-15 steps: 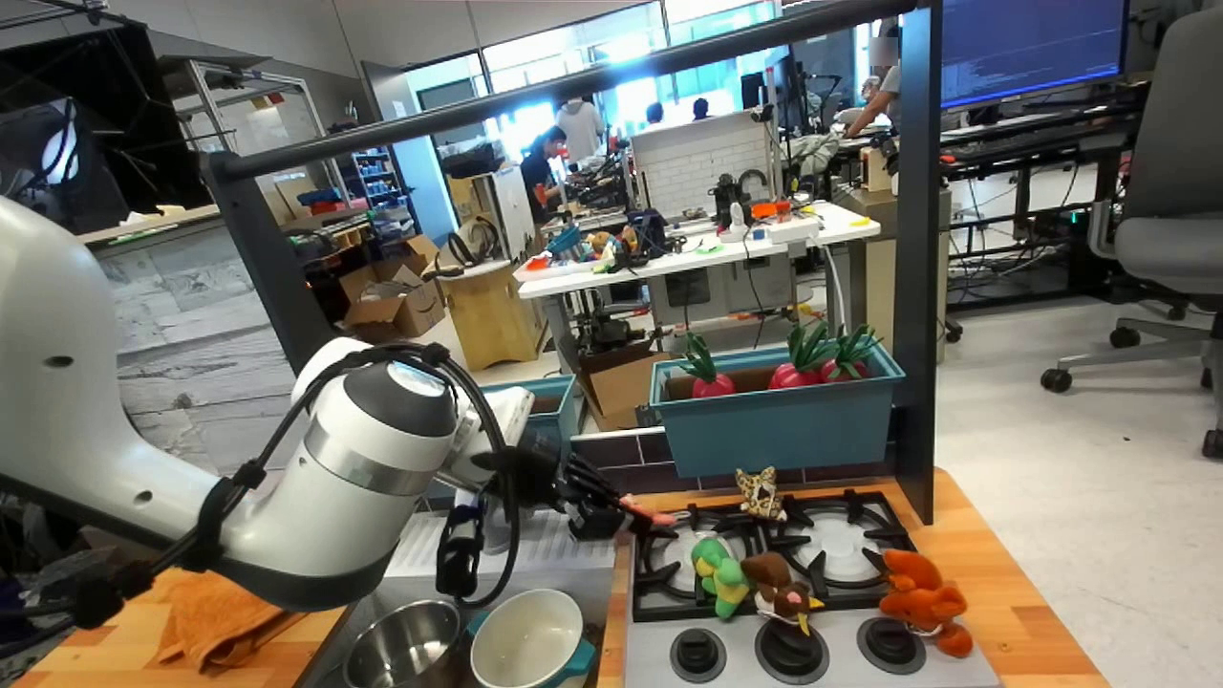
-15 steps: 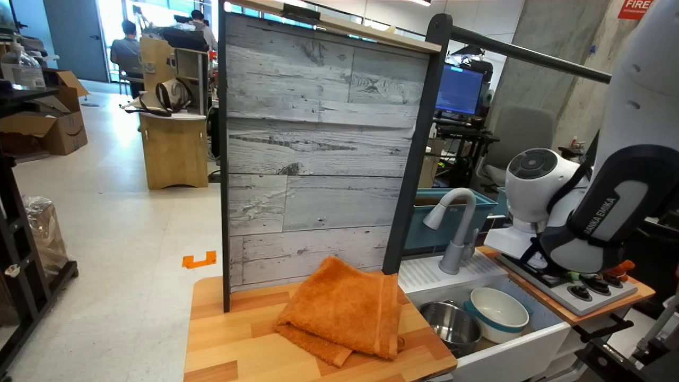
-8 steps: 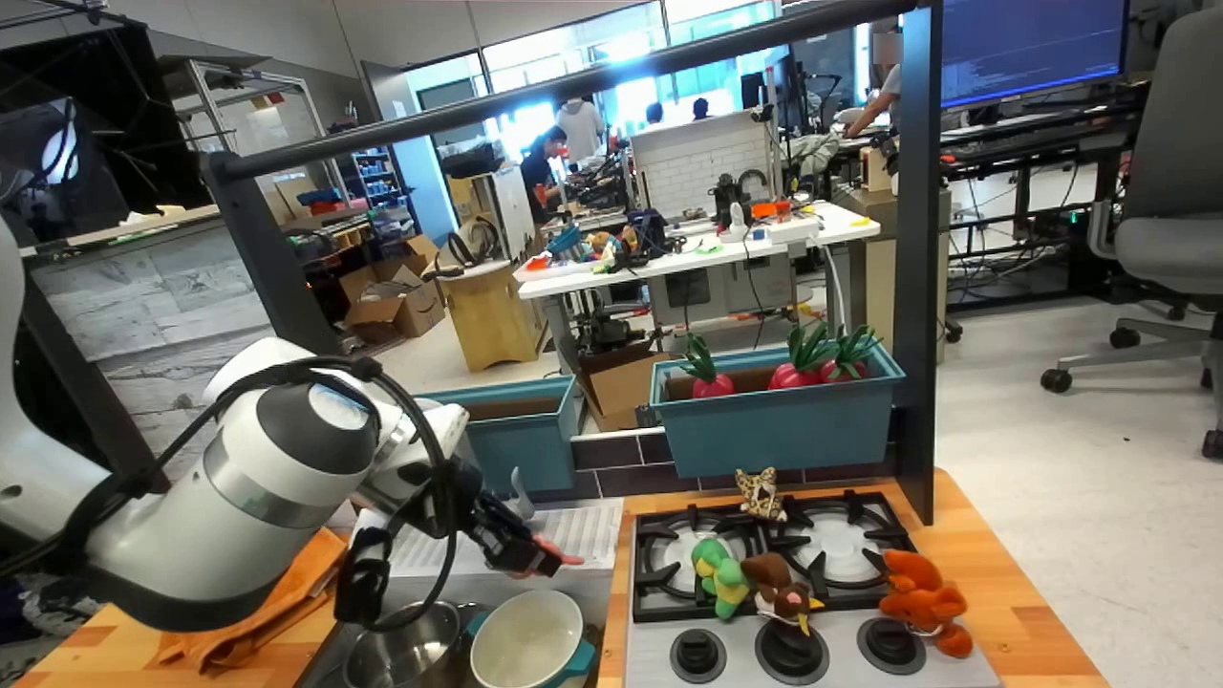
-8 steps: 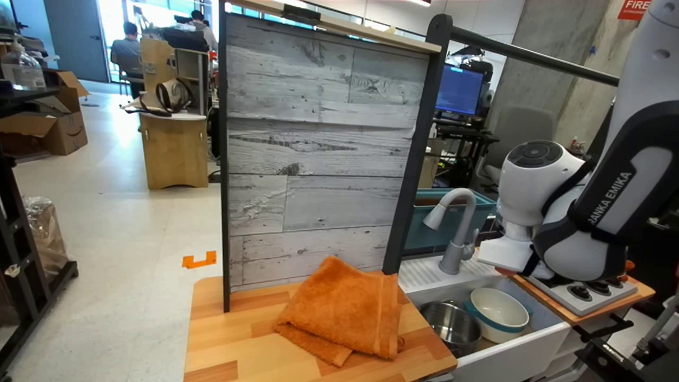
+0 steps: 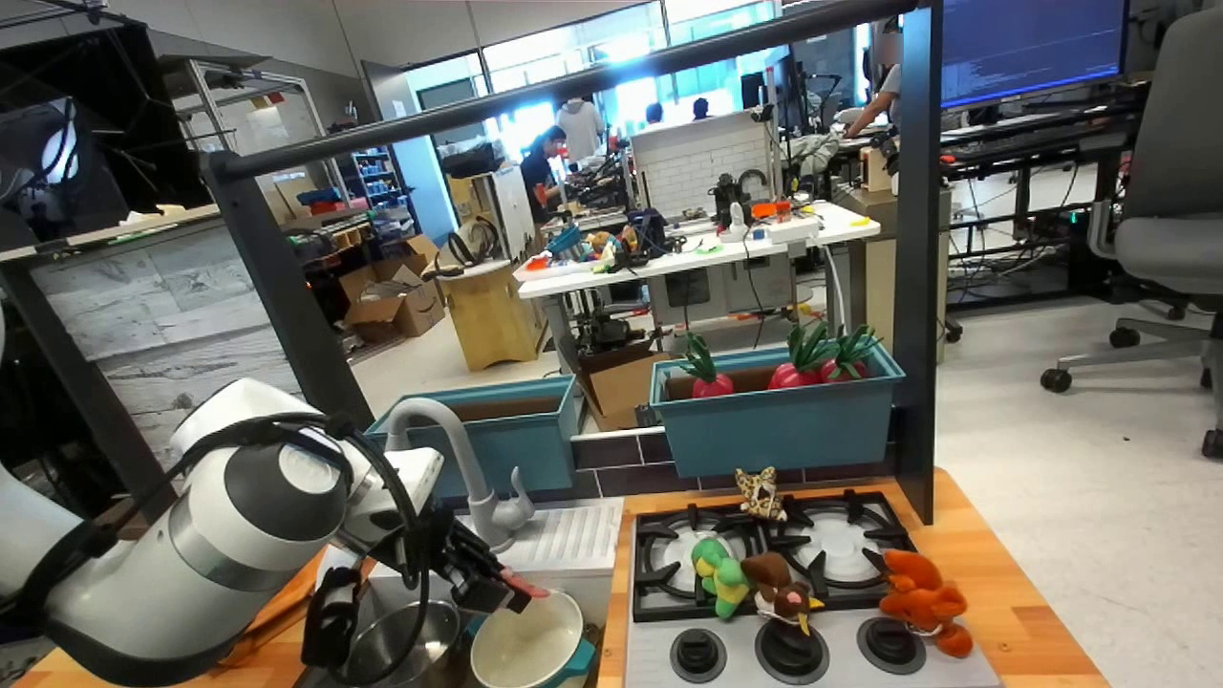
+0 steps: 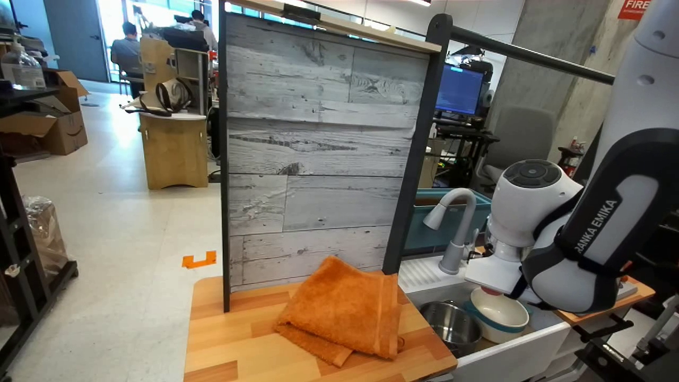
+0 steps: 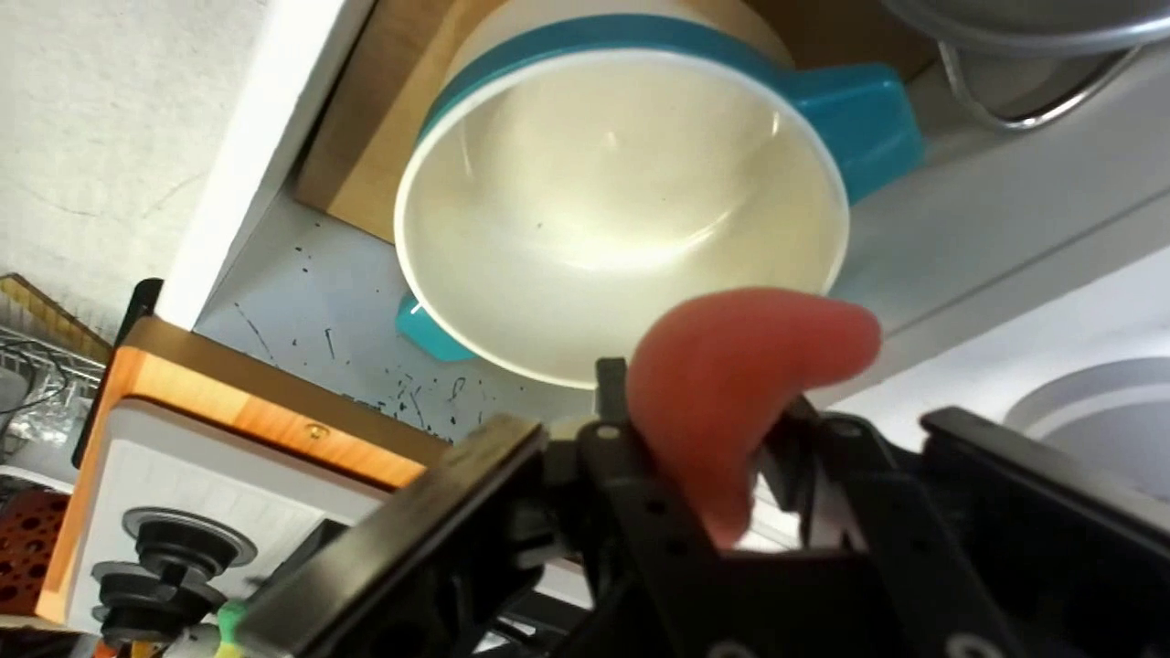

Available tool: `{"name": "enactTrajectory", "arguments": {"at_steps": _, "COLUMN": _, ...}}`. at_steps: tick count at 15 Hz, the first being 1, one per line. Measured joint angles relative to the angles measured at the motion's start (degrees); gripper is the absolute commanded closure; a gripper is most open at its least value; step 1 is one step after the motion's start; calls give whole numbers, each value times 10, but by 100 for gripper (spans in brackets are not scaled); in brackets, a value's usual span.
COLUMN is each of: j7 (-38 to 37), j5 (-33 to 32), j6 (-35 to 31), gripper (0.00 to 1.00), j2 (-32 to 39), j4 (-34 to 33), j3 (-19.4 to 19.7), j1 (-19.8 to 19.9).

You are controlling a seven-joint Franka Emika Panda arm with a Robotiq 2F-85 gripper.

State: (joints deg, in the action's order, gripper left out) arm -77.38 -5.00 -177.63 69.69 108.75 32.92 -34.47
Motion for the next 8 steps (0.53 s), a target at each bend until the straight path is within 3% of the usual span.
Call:
{"name": "enactTrajectory", "arguments": {"at_steps": 2, "j7": 25, "j5": 7, "j6": 13, "gripper": 30, "j2": -1, "j4": 0, "j3": 0, "j1": 0}}
{"name": "enactTrajectory", "arguments": {"at_steps": 6, "j7": 84, "j5": 10, "j6": 38, "gripper": 2, "j2": -25, "j4": 11, "j3": 10, "j1": 0}}
{"name": "enactTrajectory", "arguments": {"at_steps": 8, "j7": 96, "j5": 12, "j6": 60, "gripper": 0, "j2": -46, "j4": 20, "j3": 34, "j1": -2}}
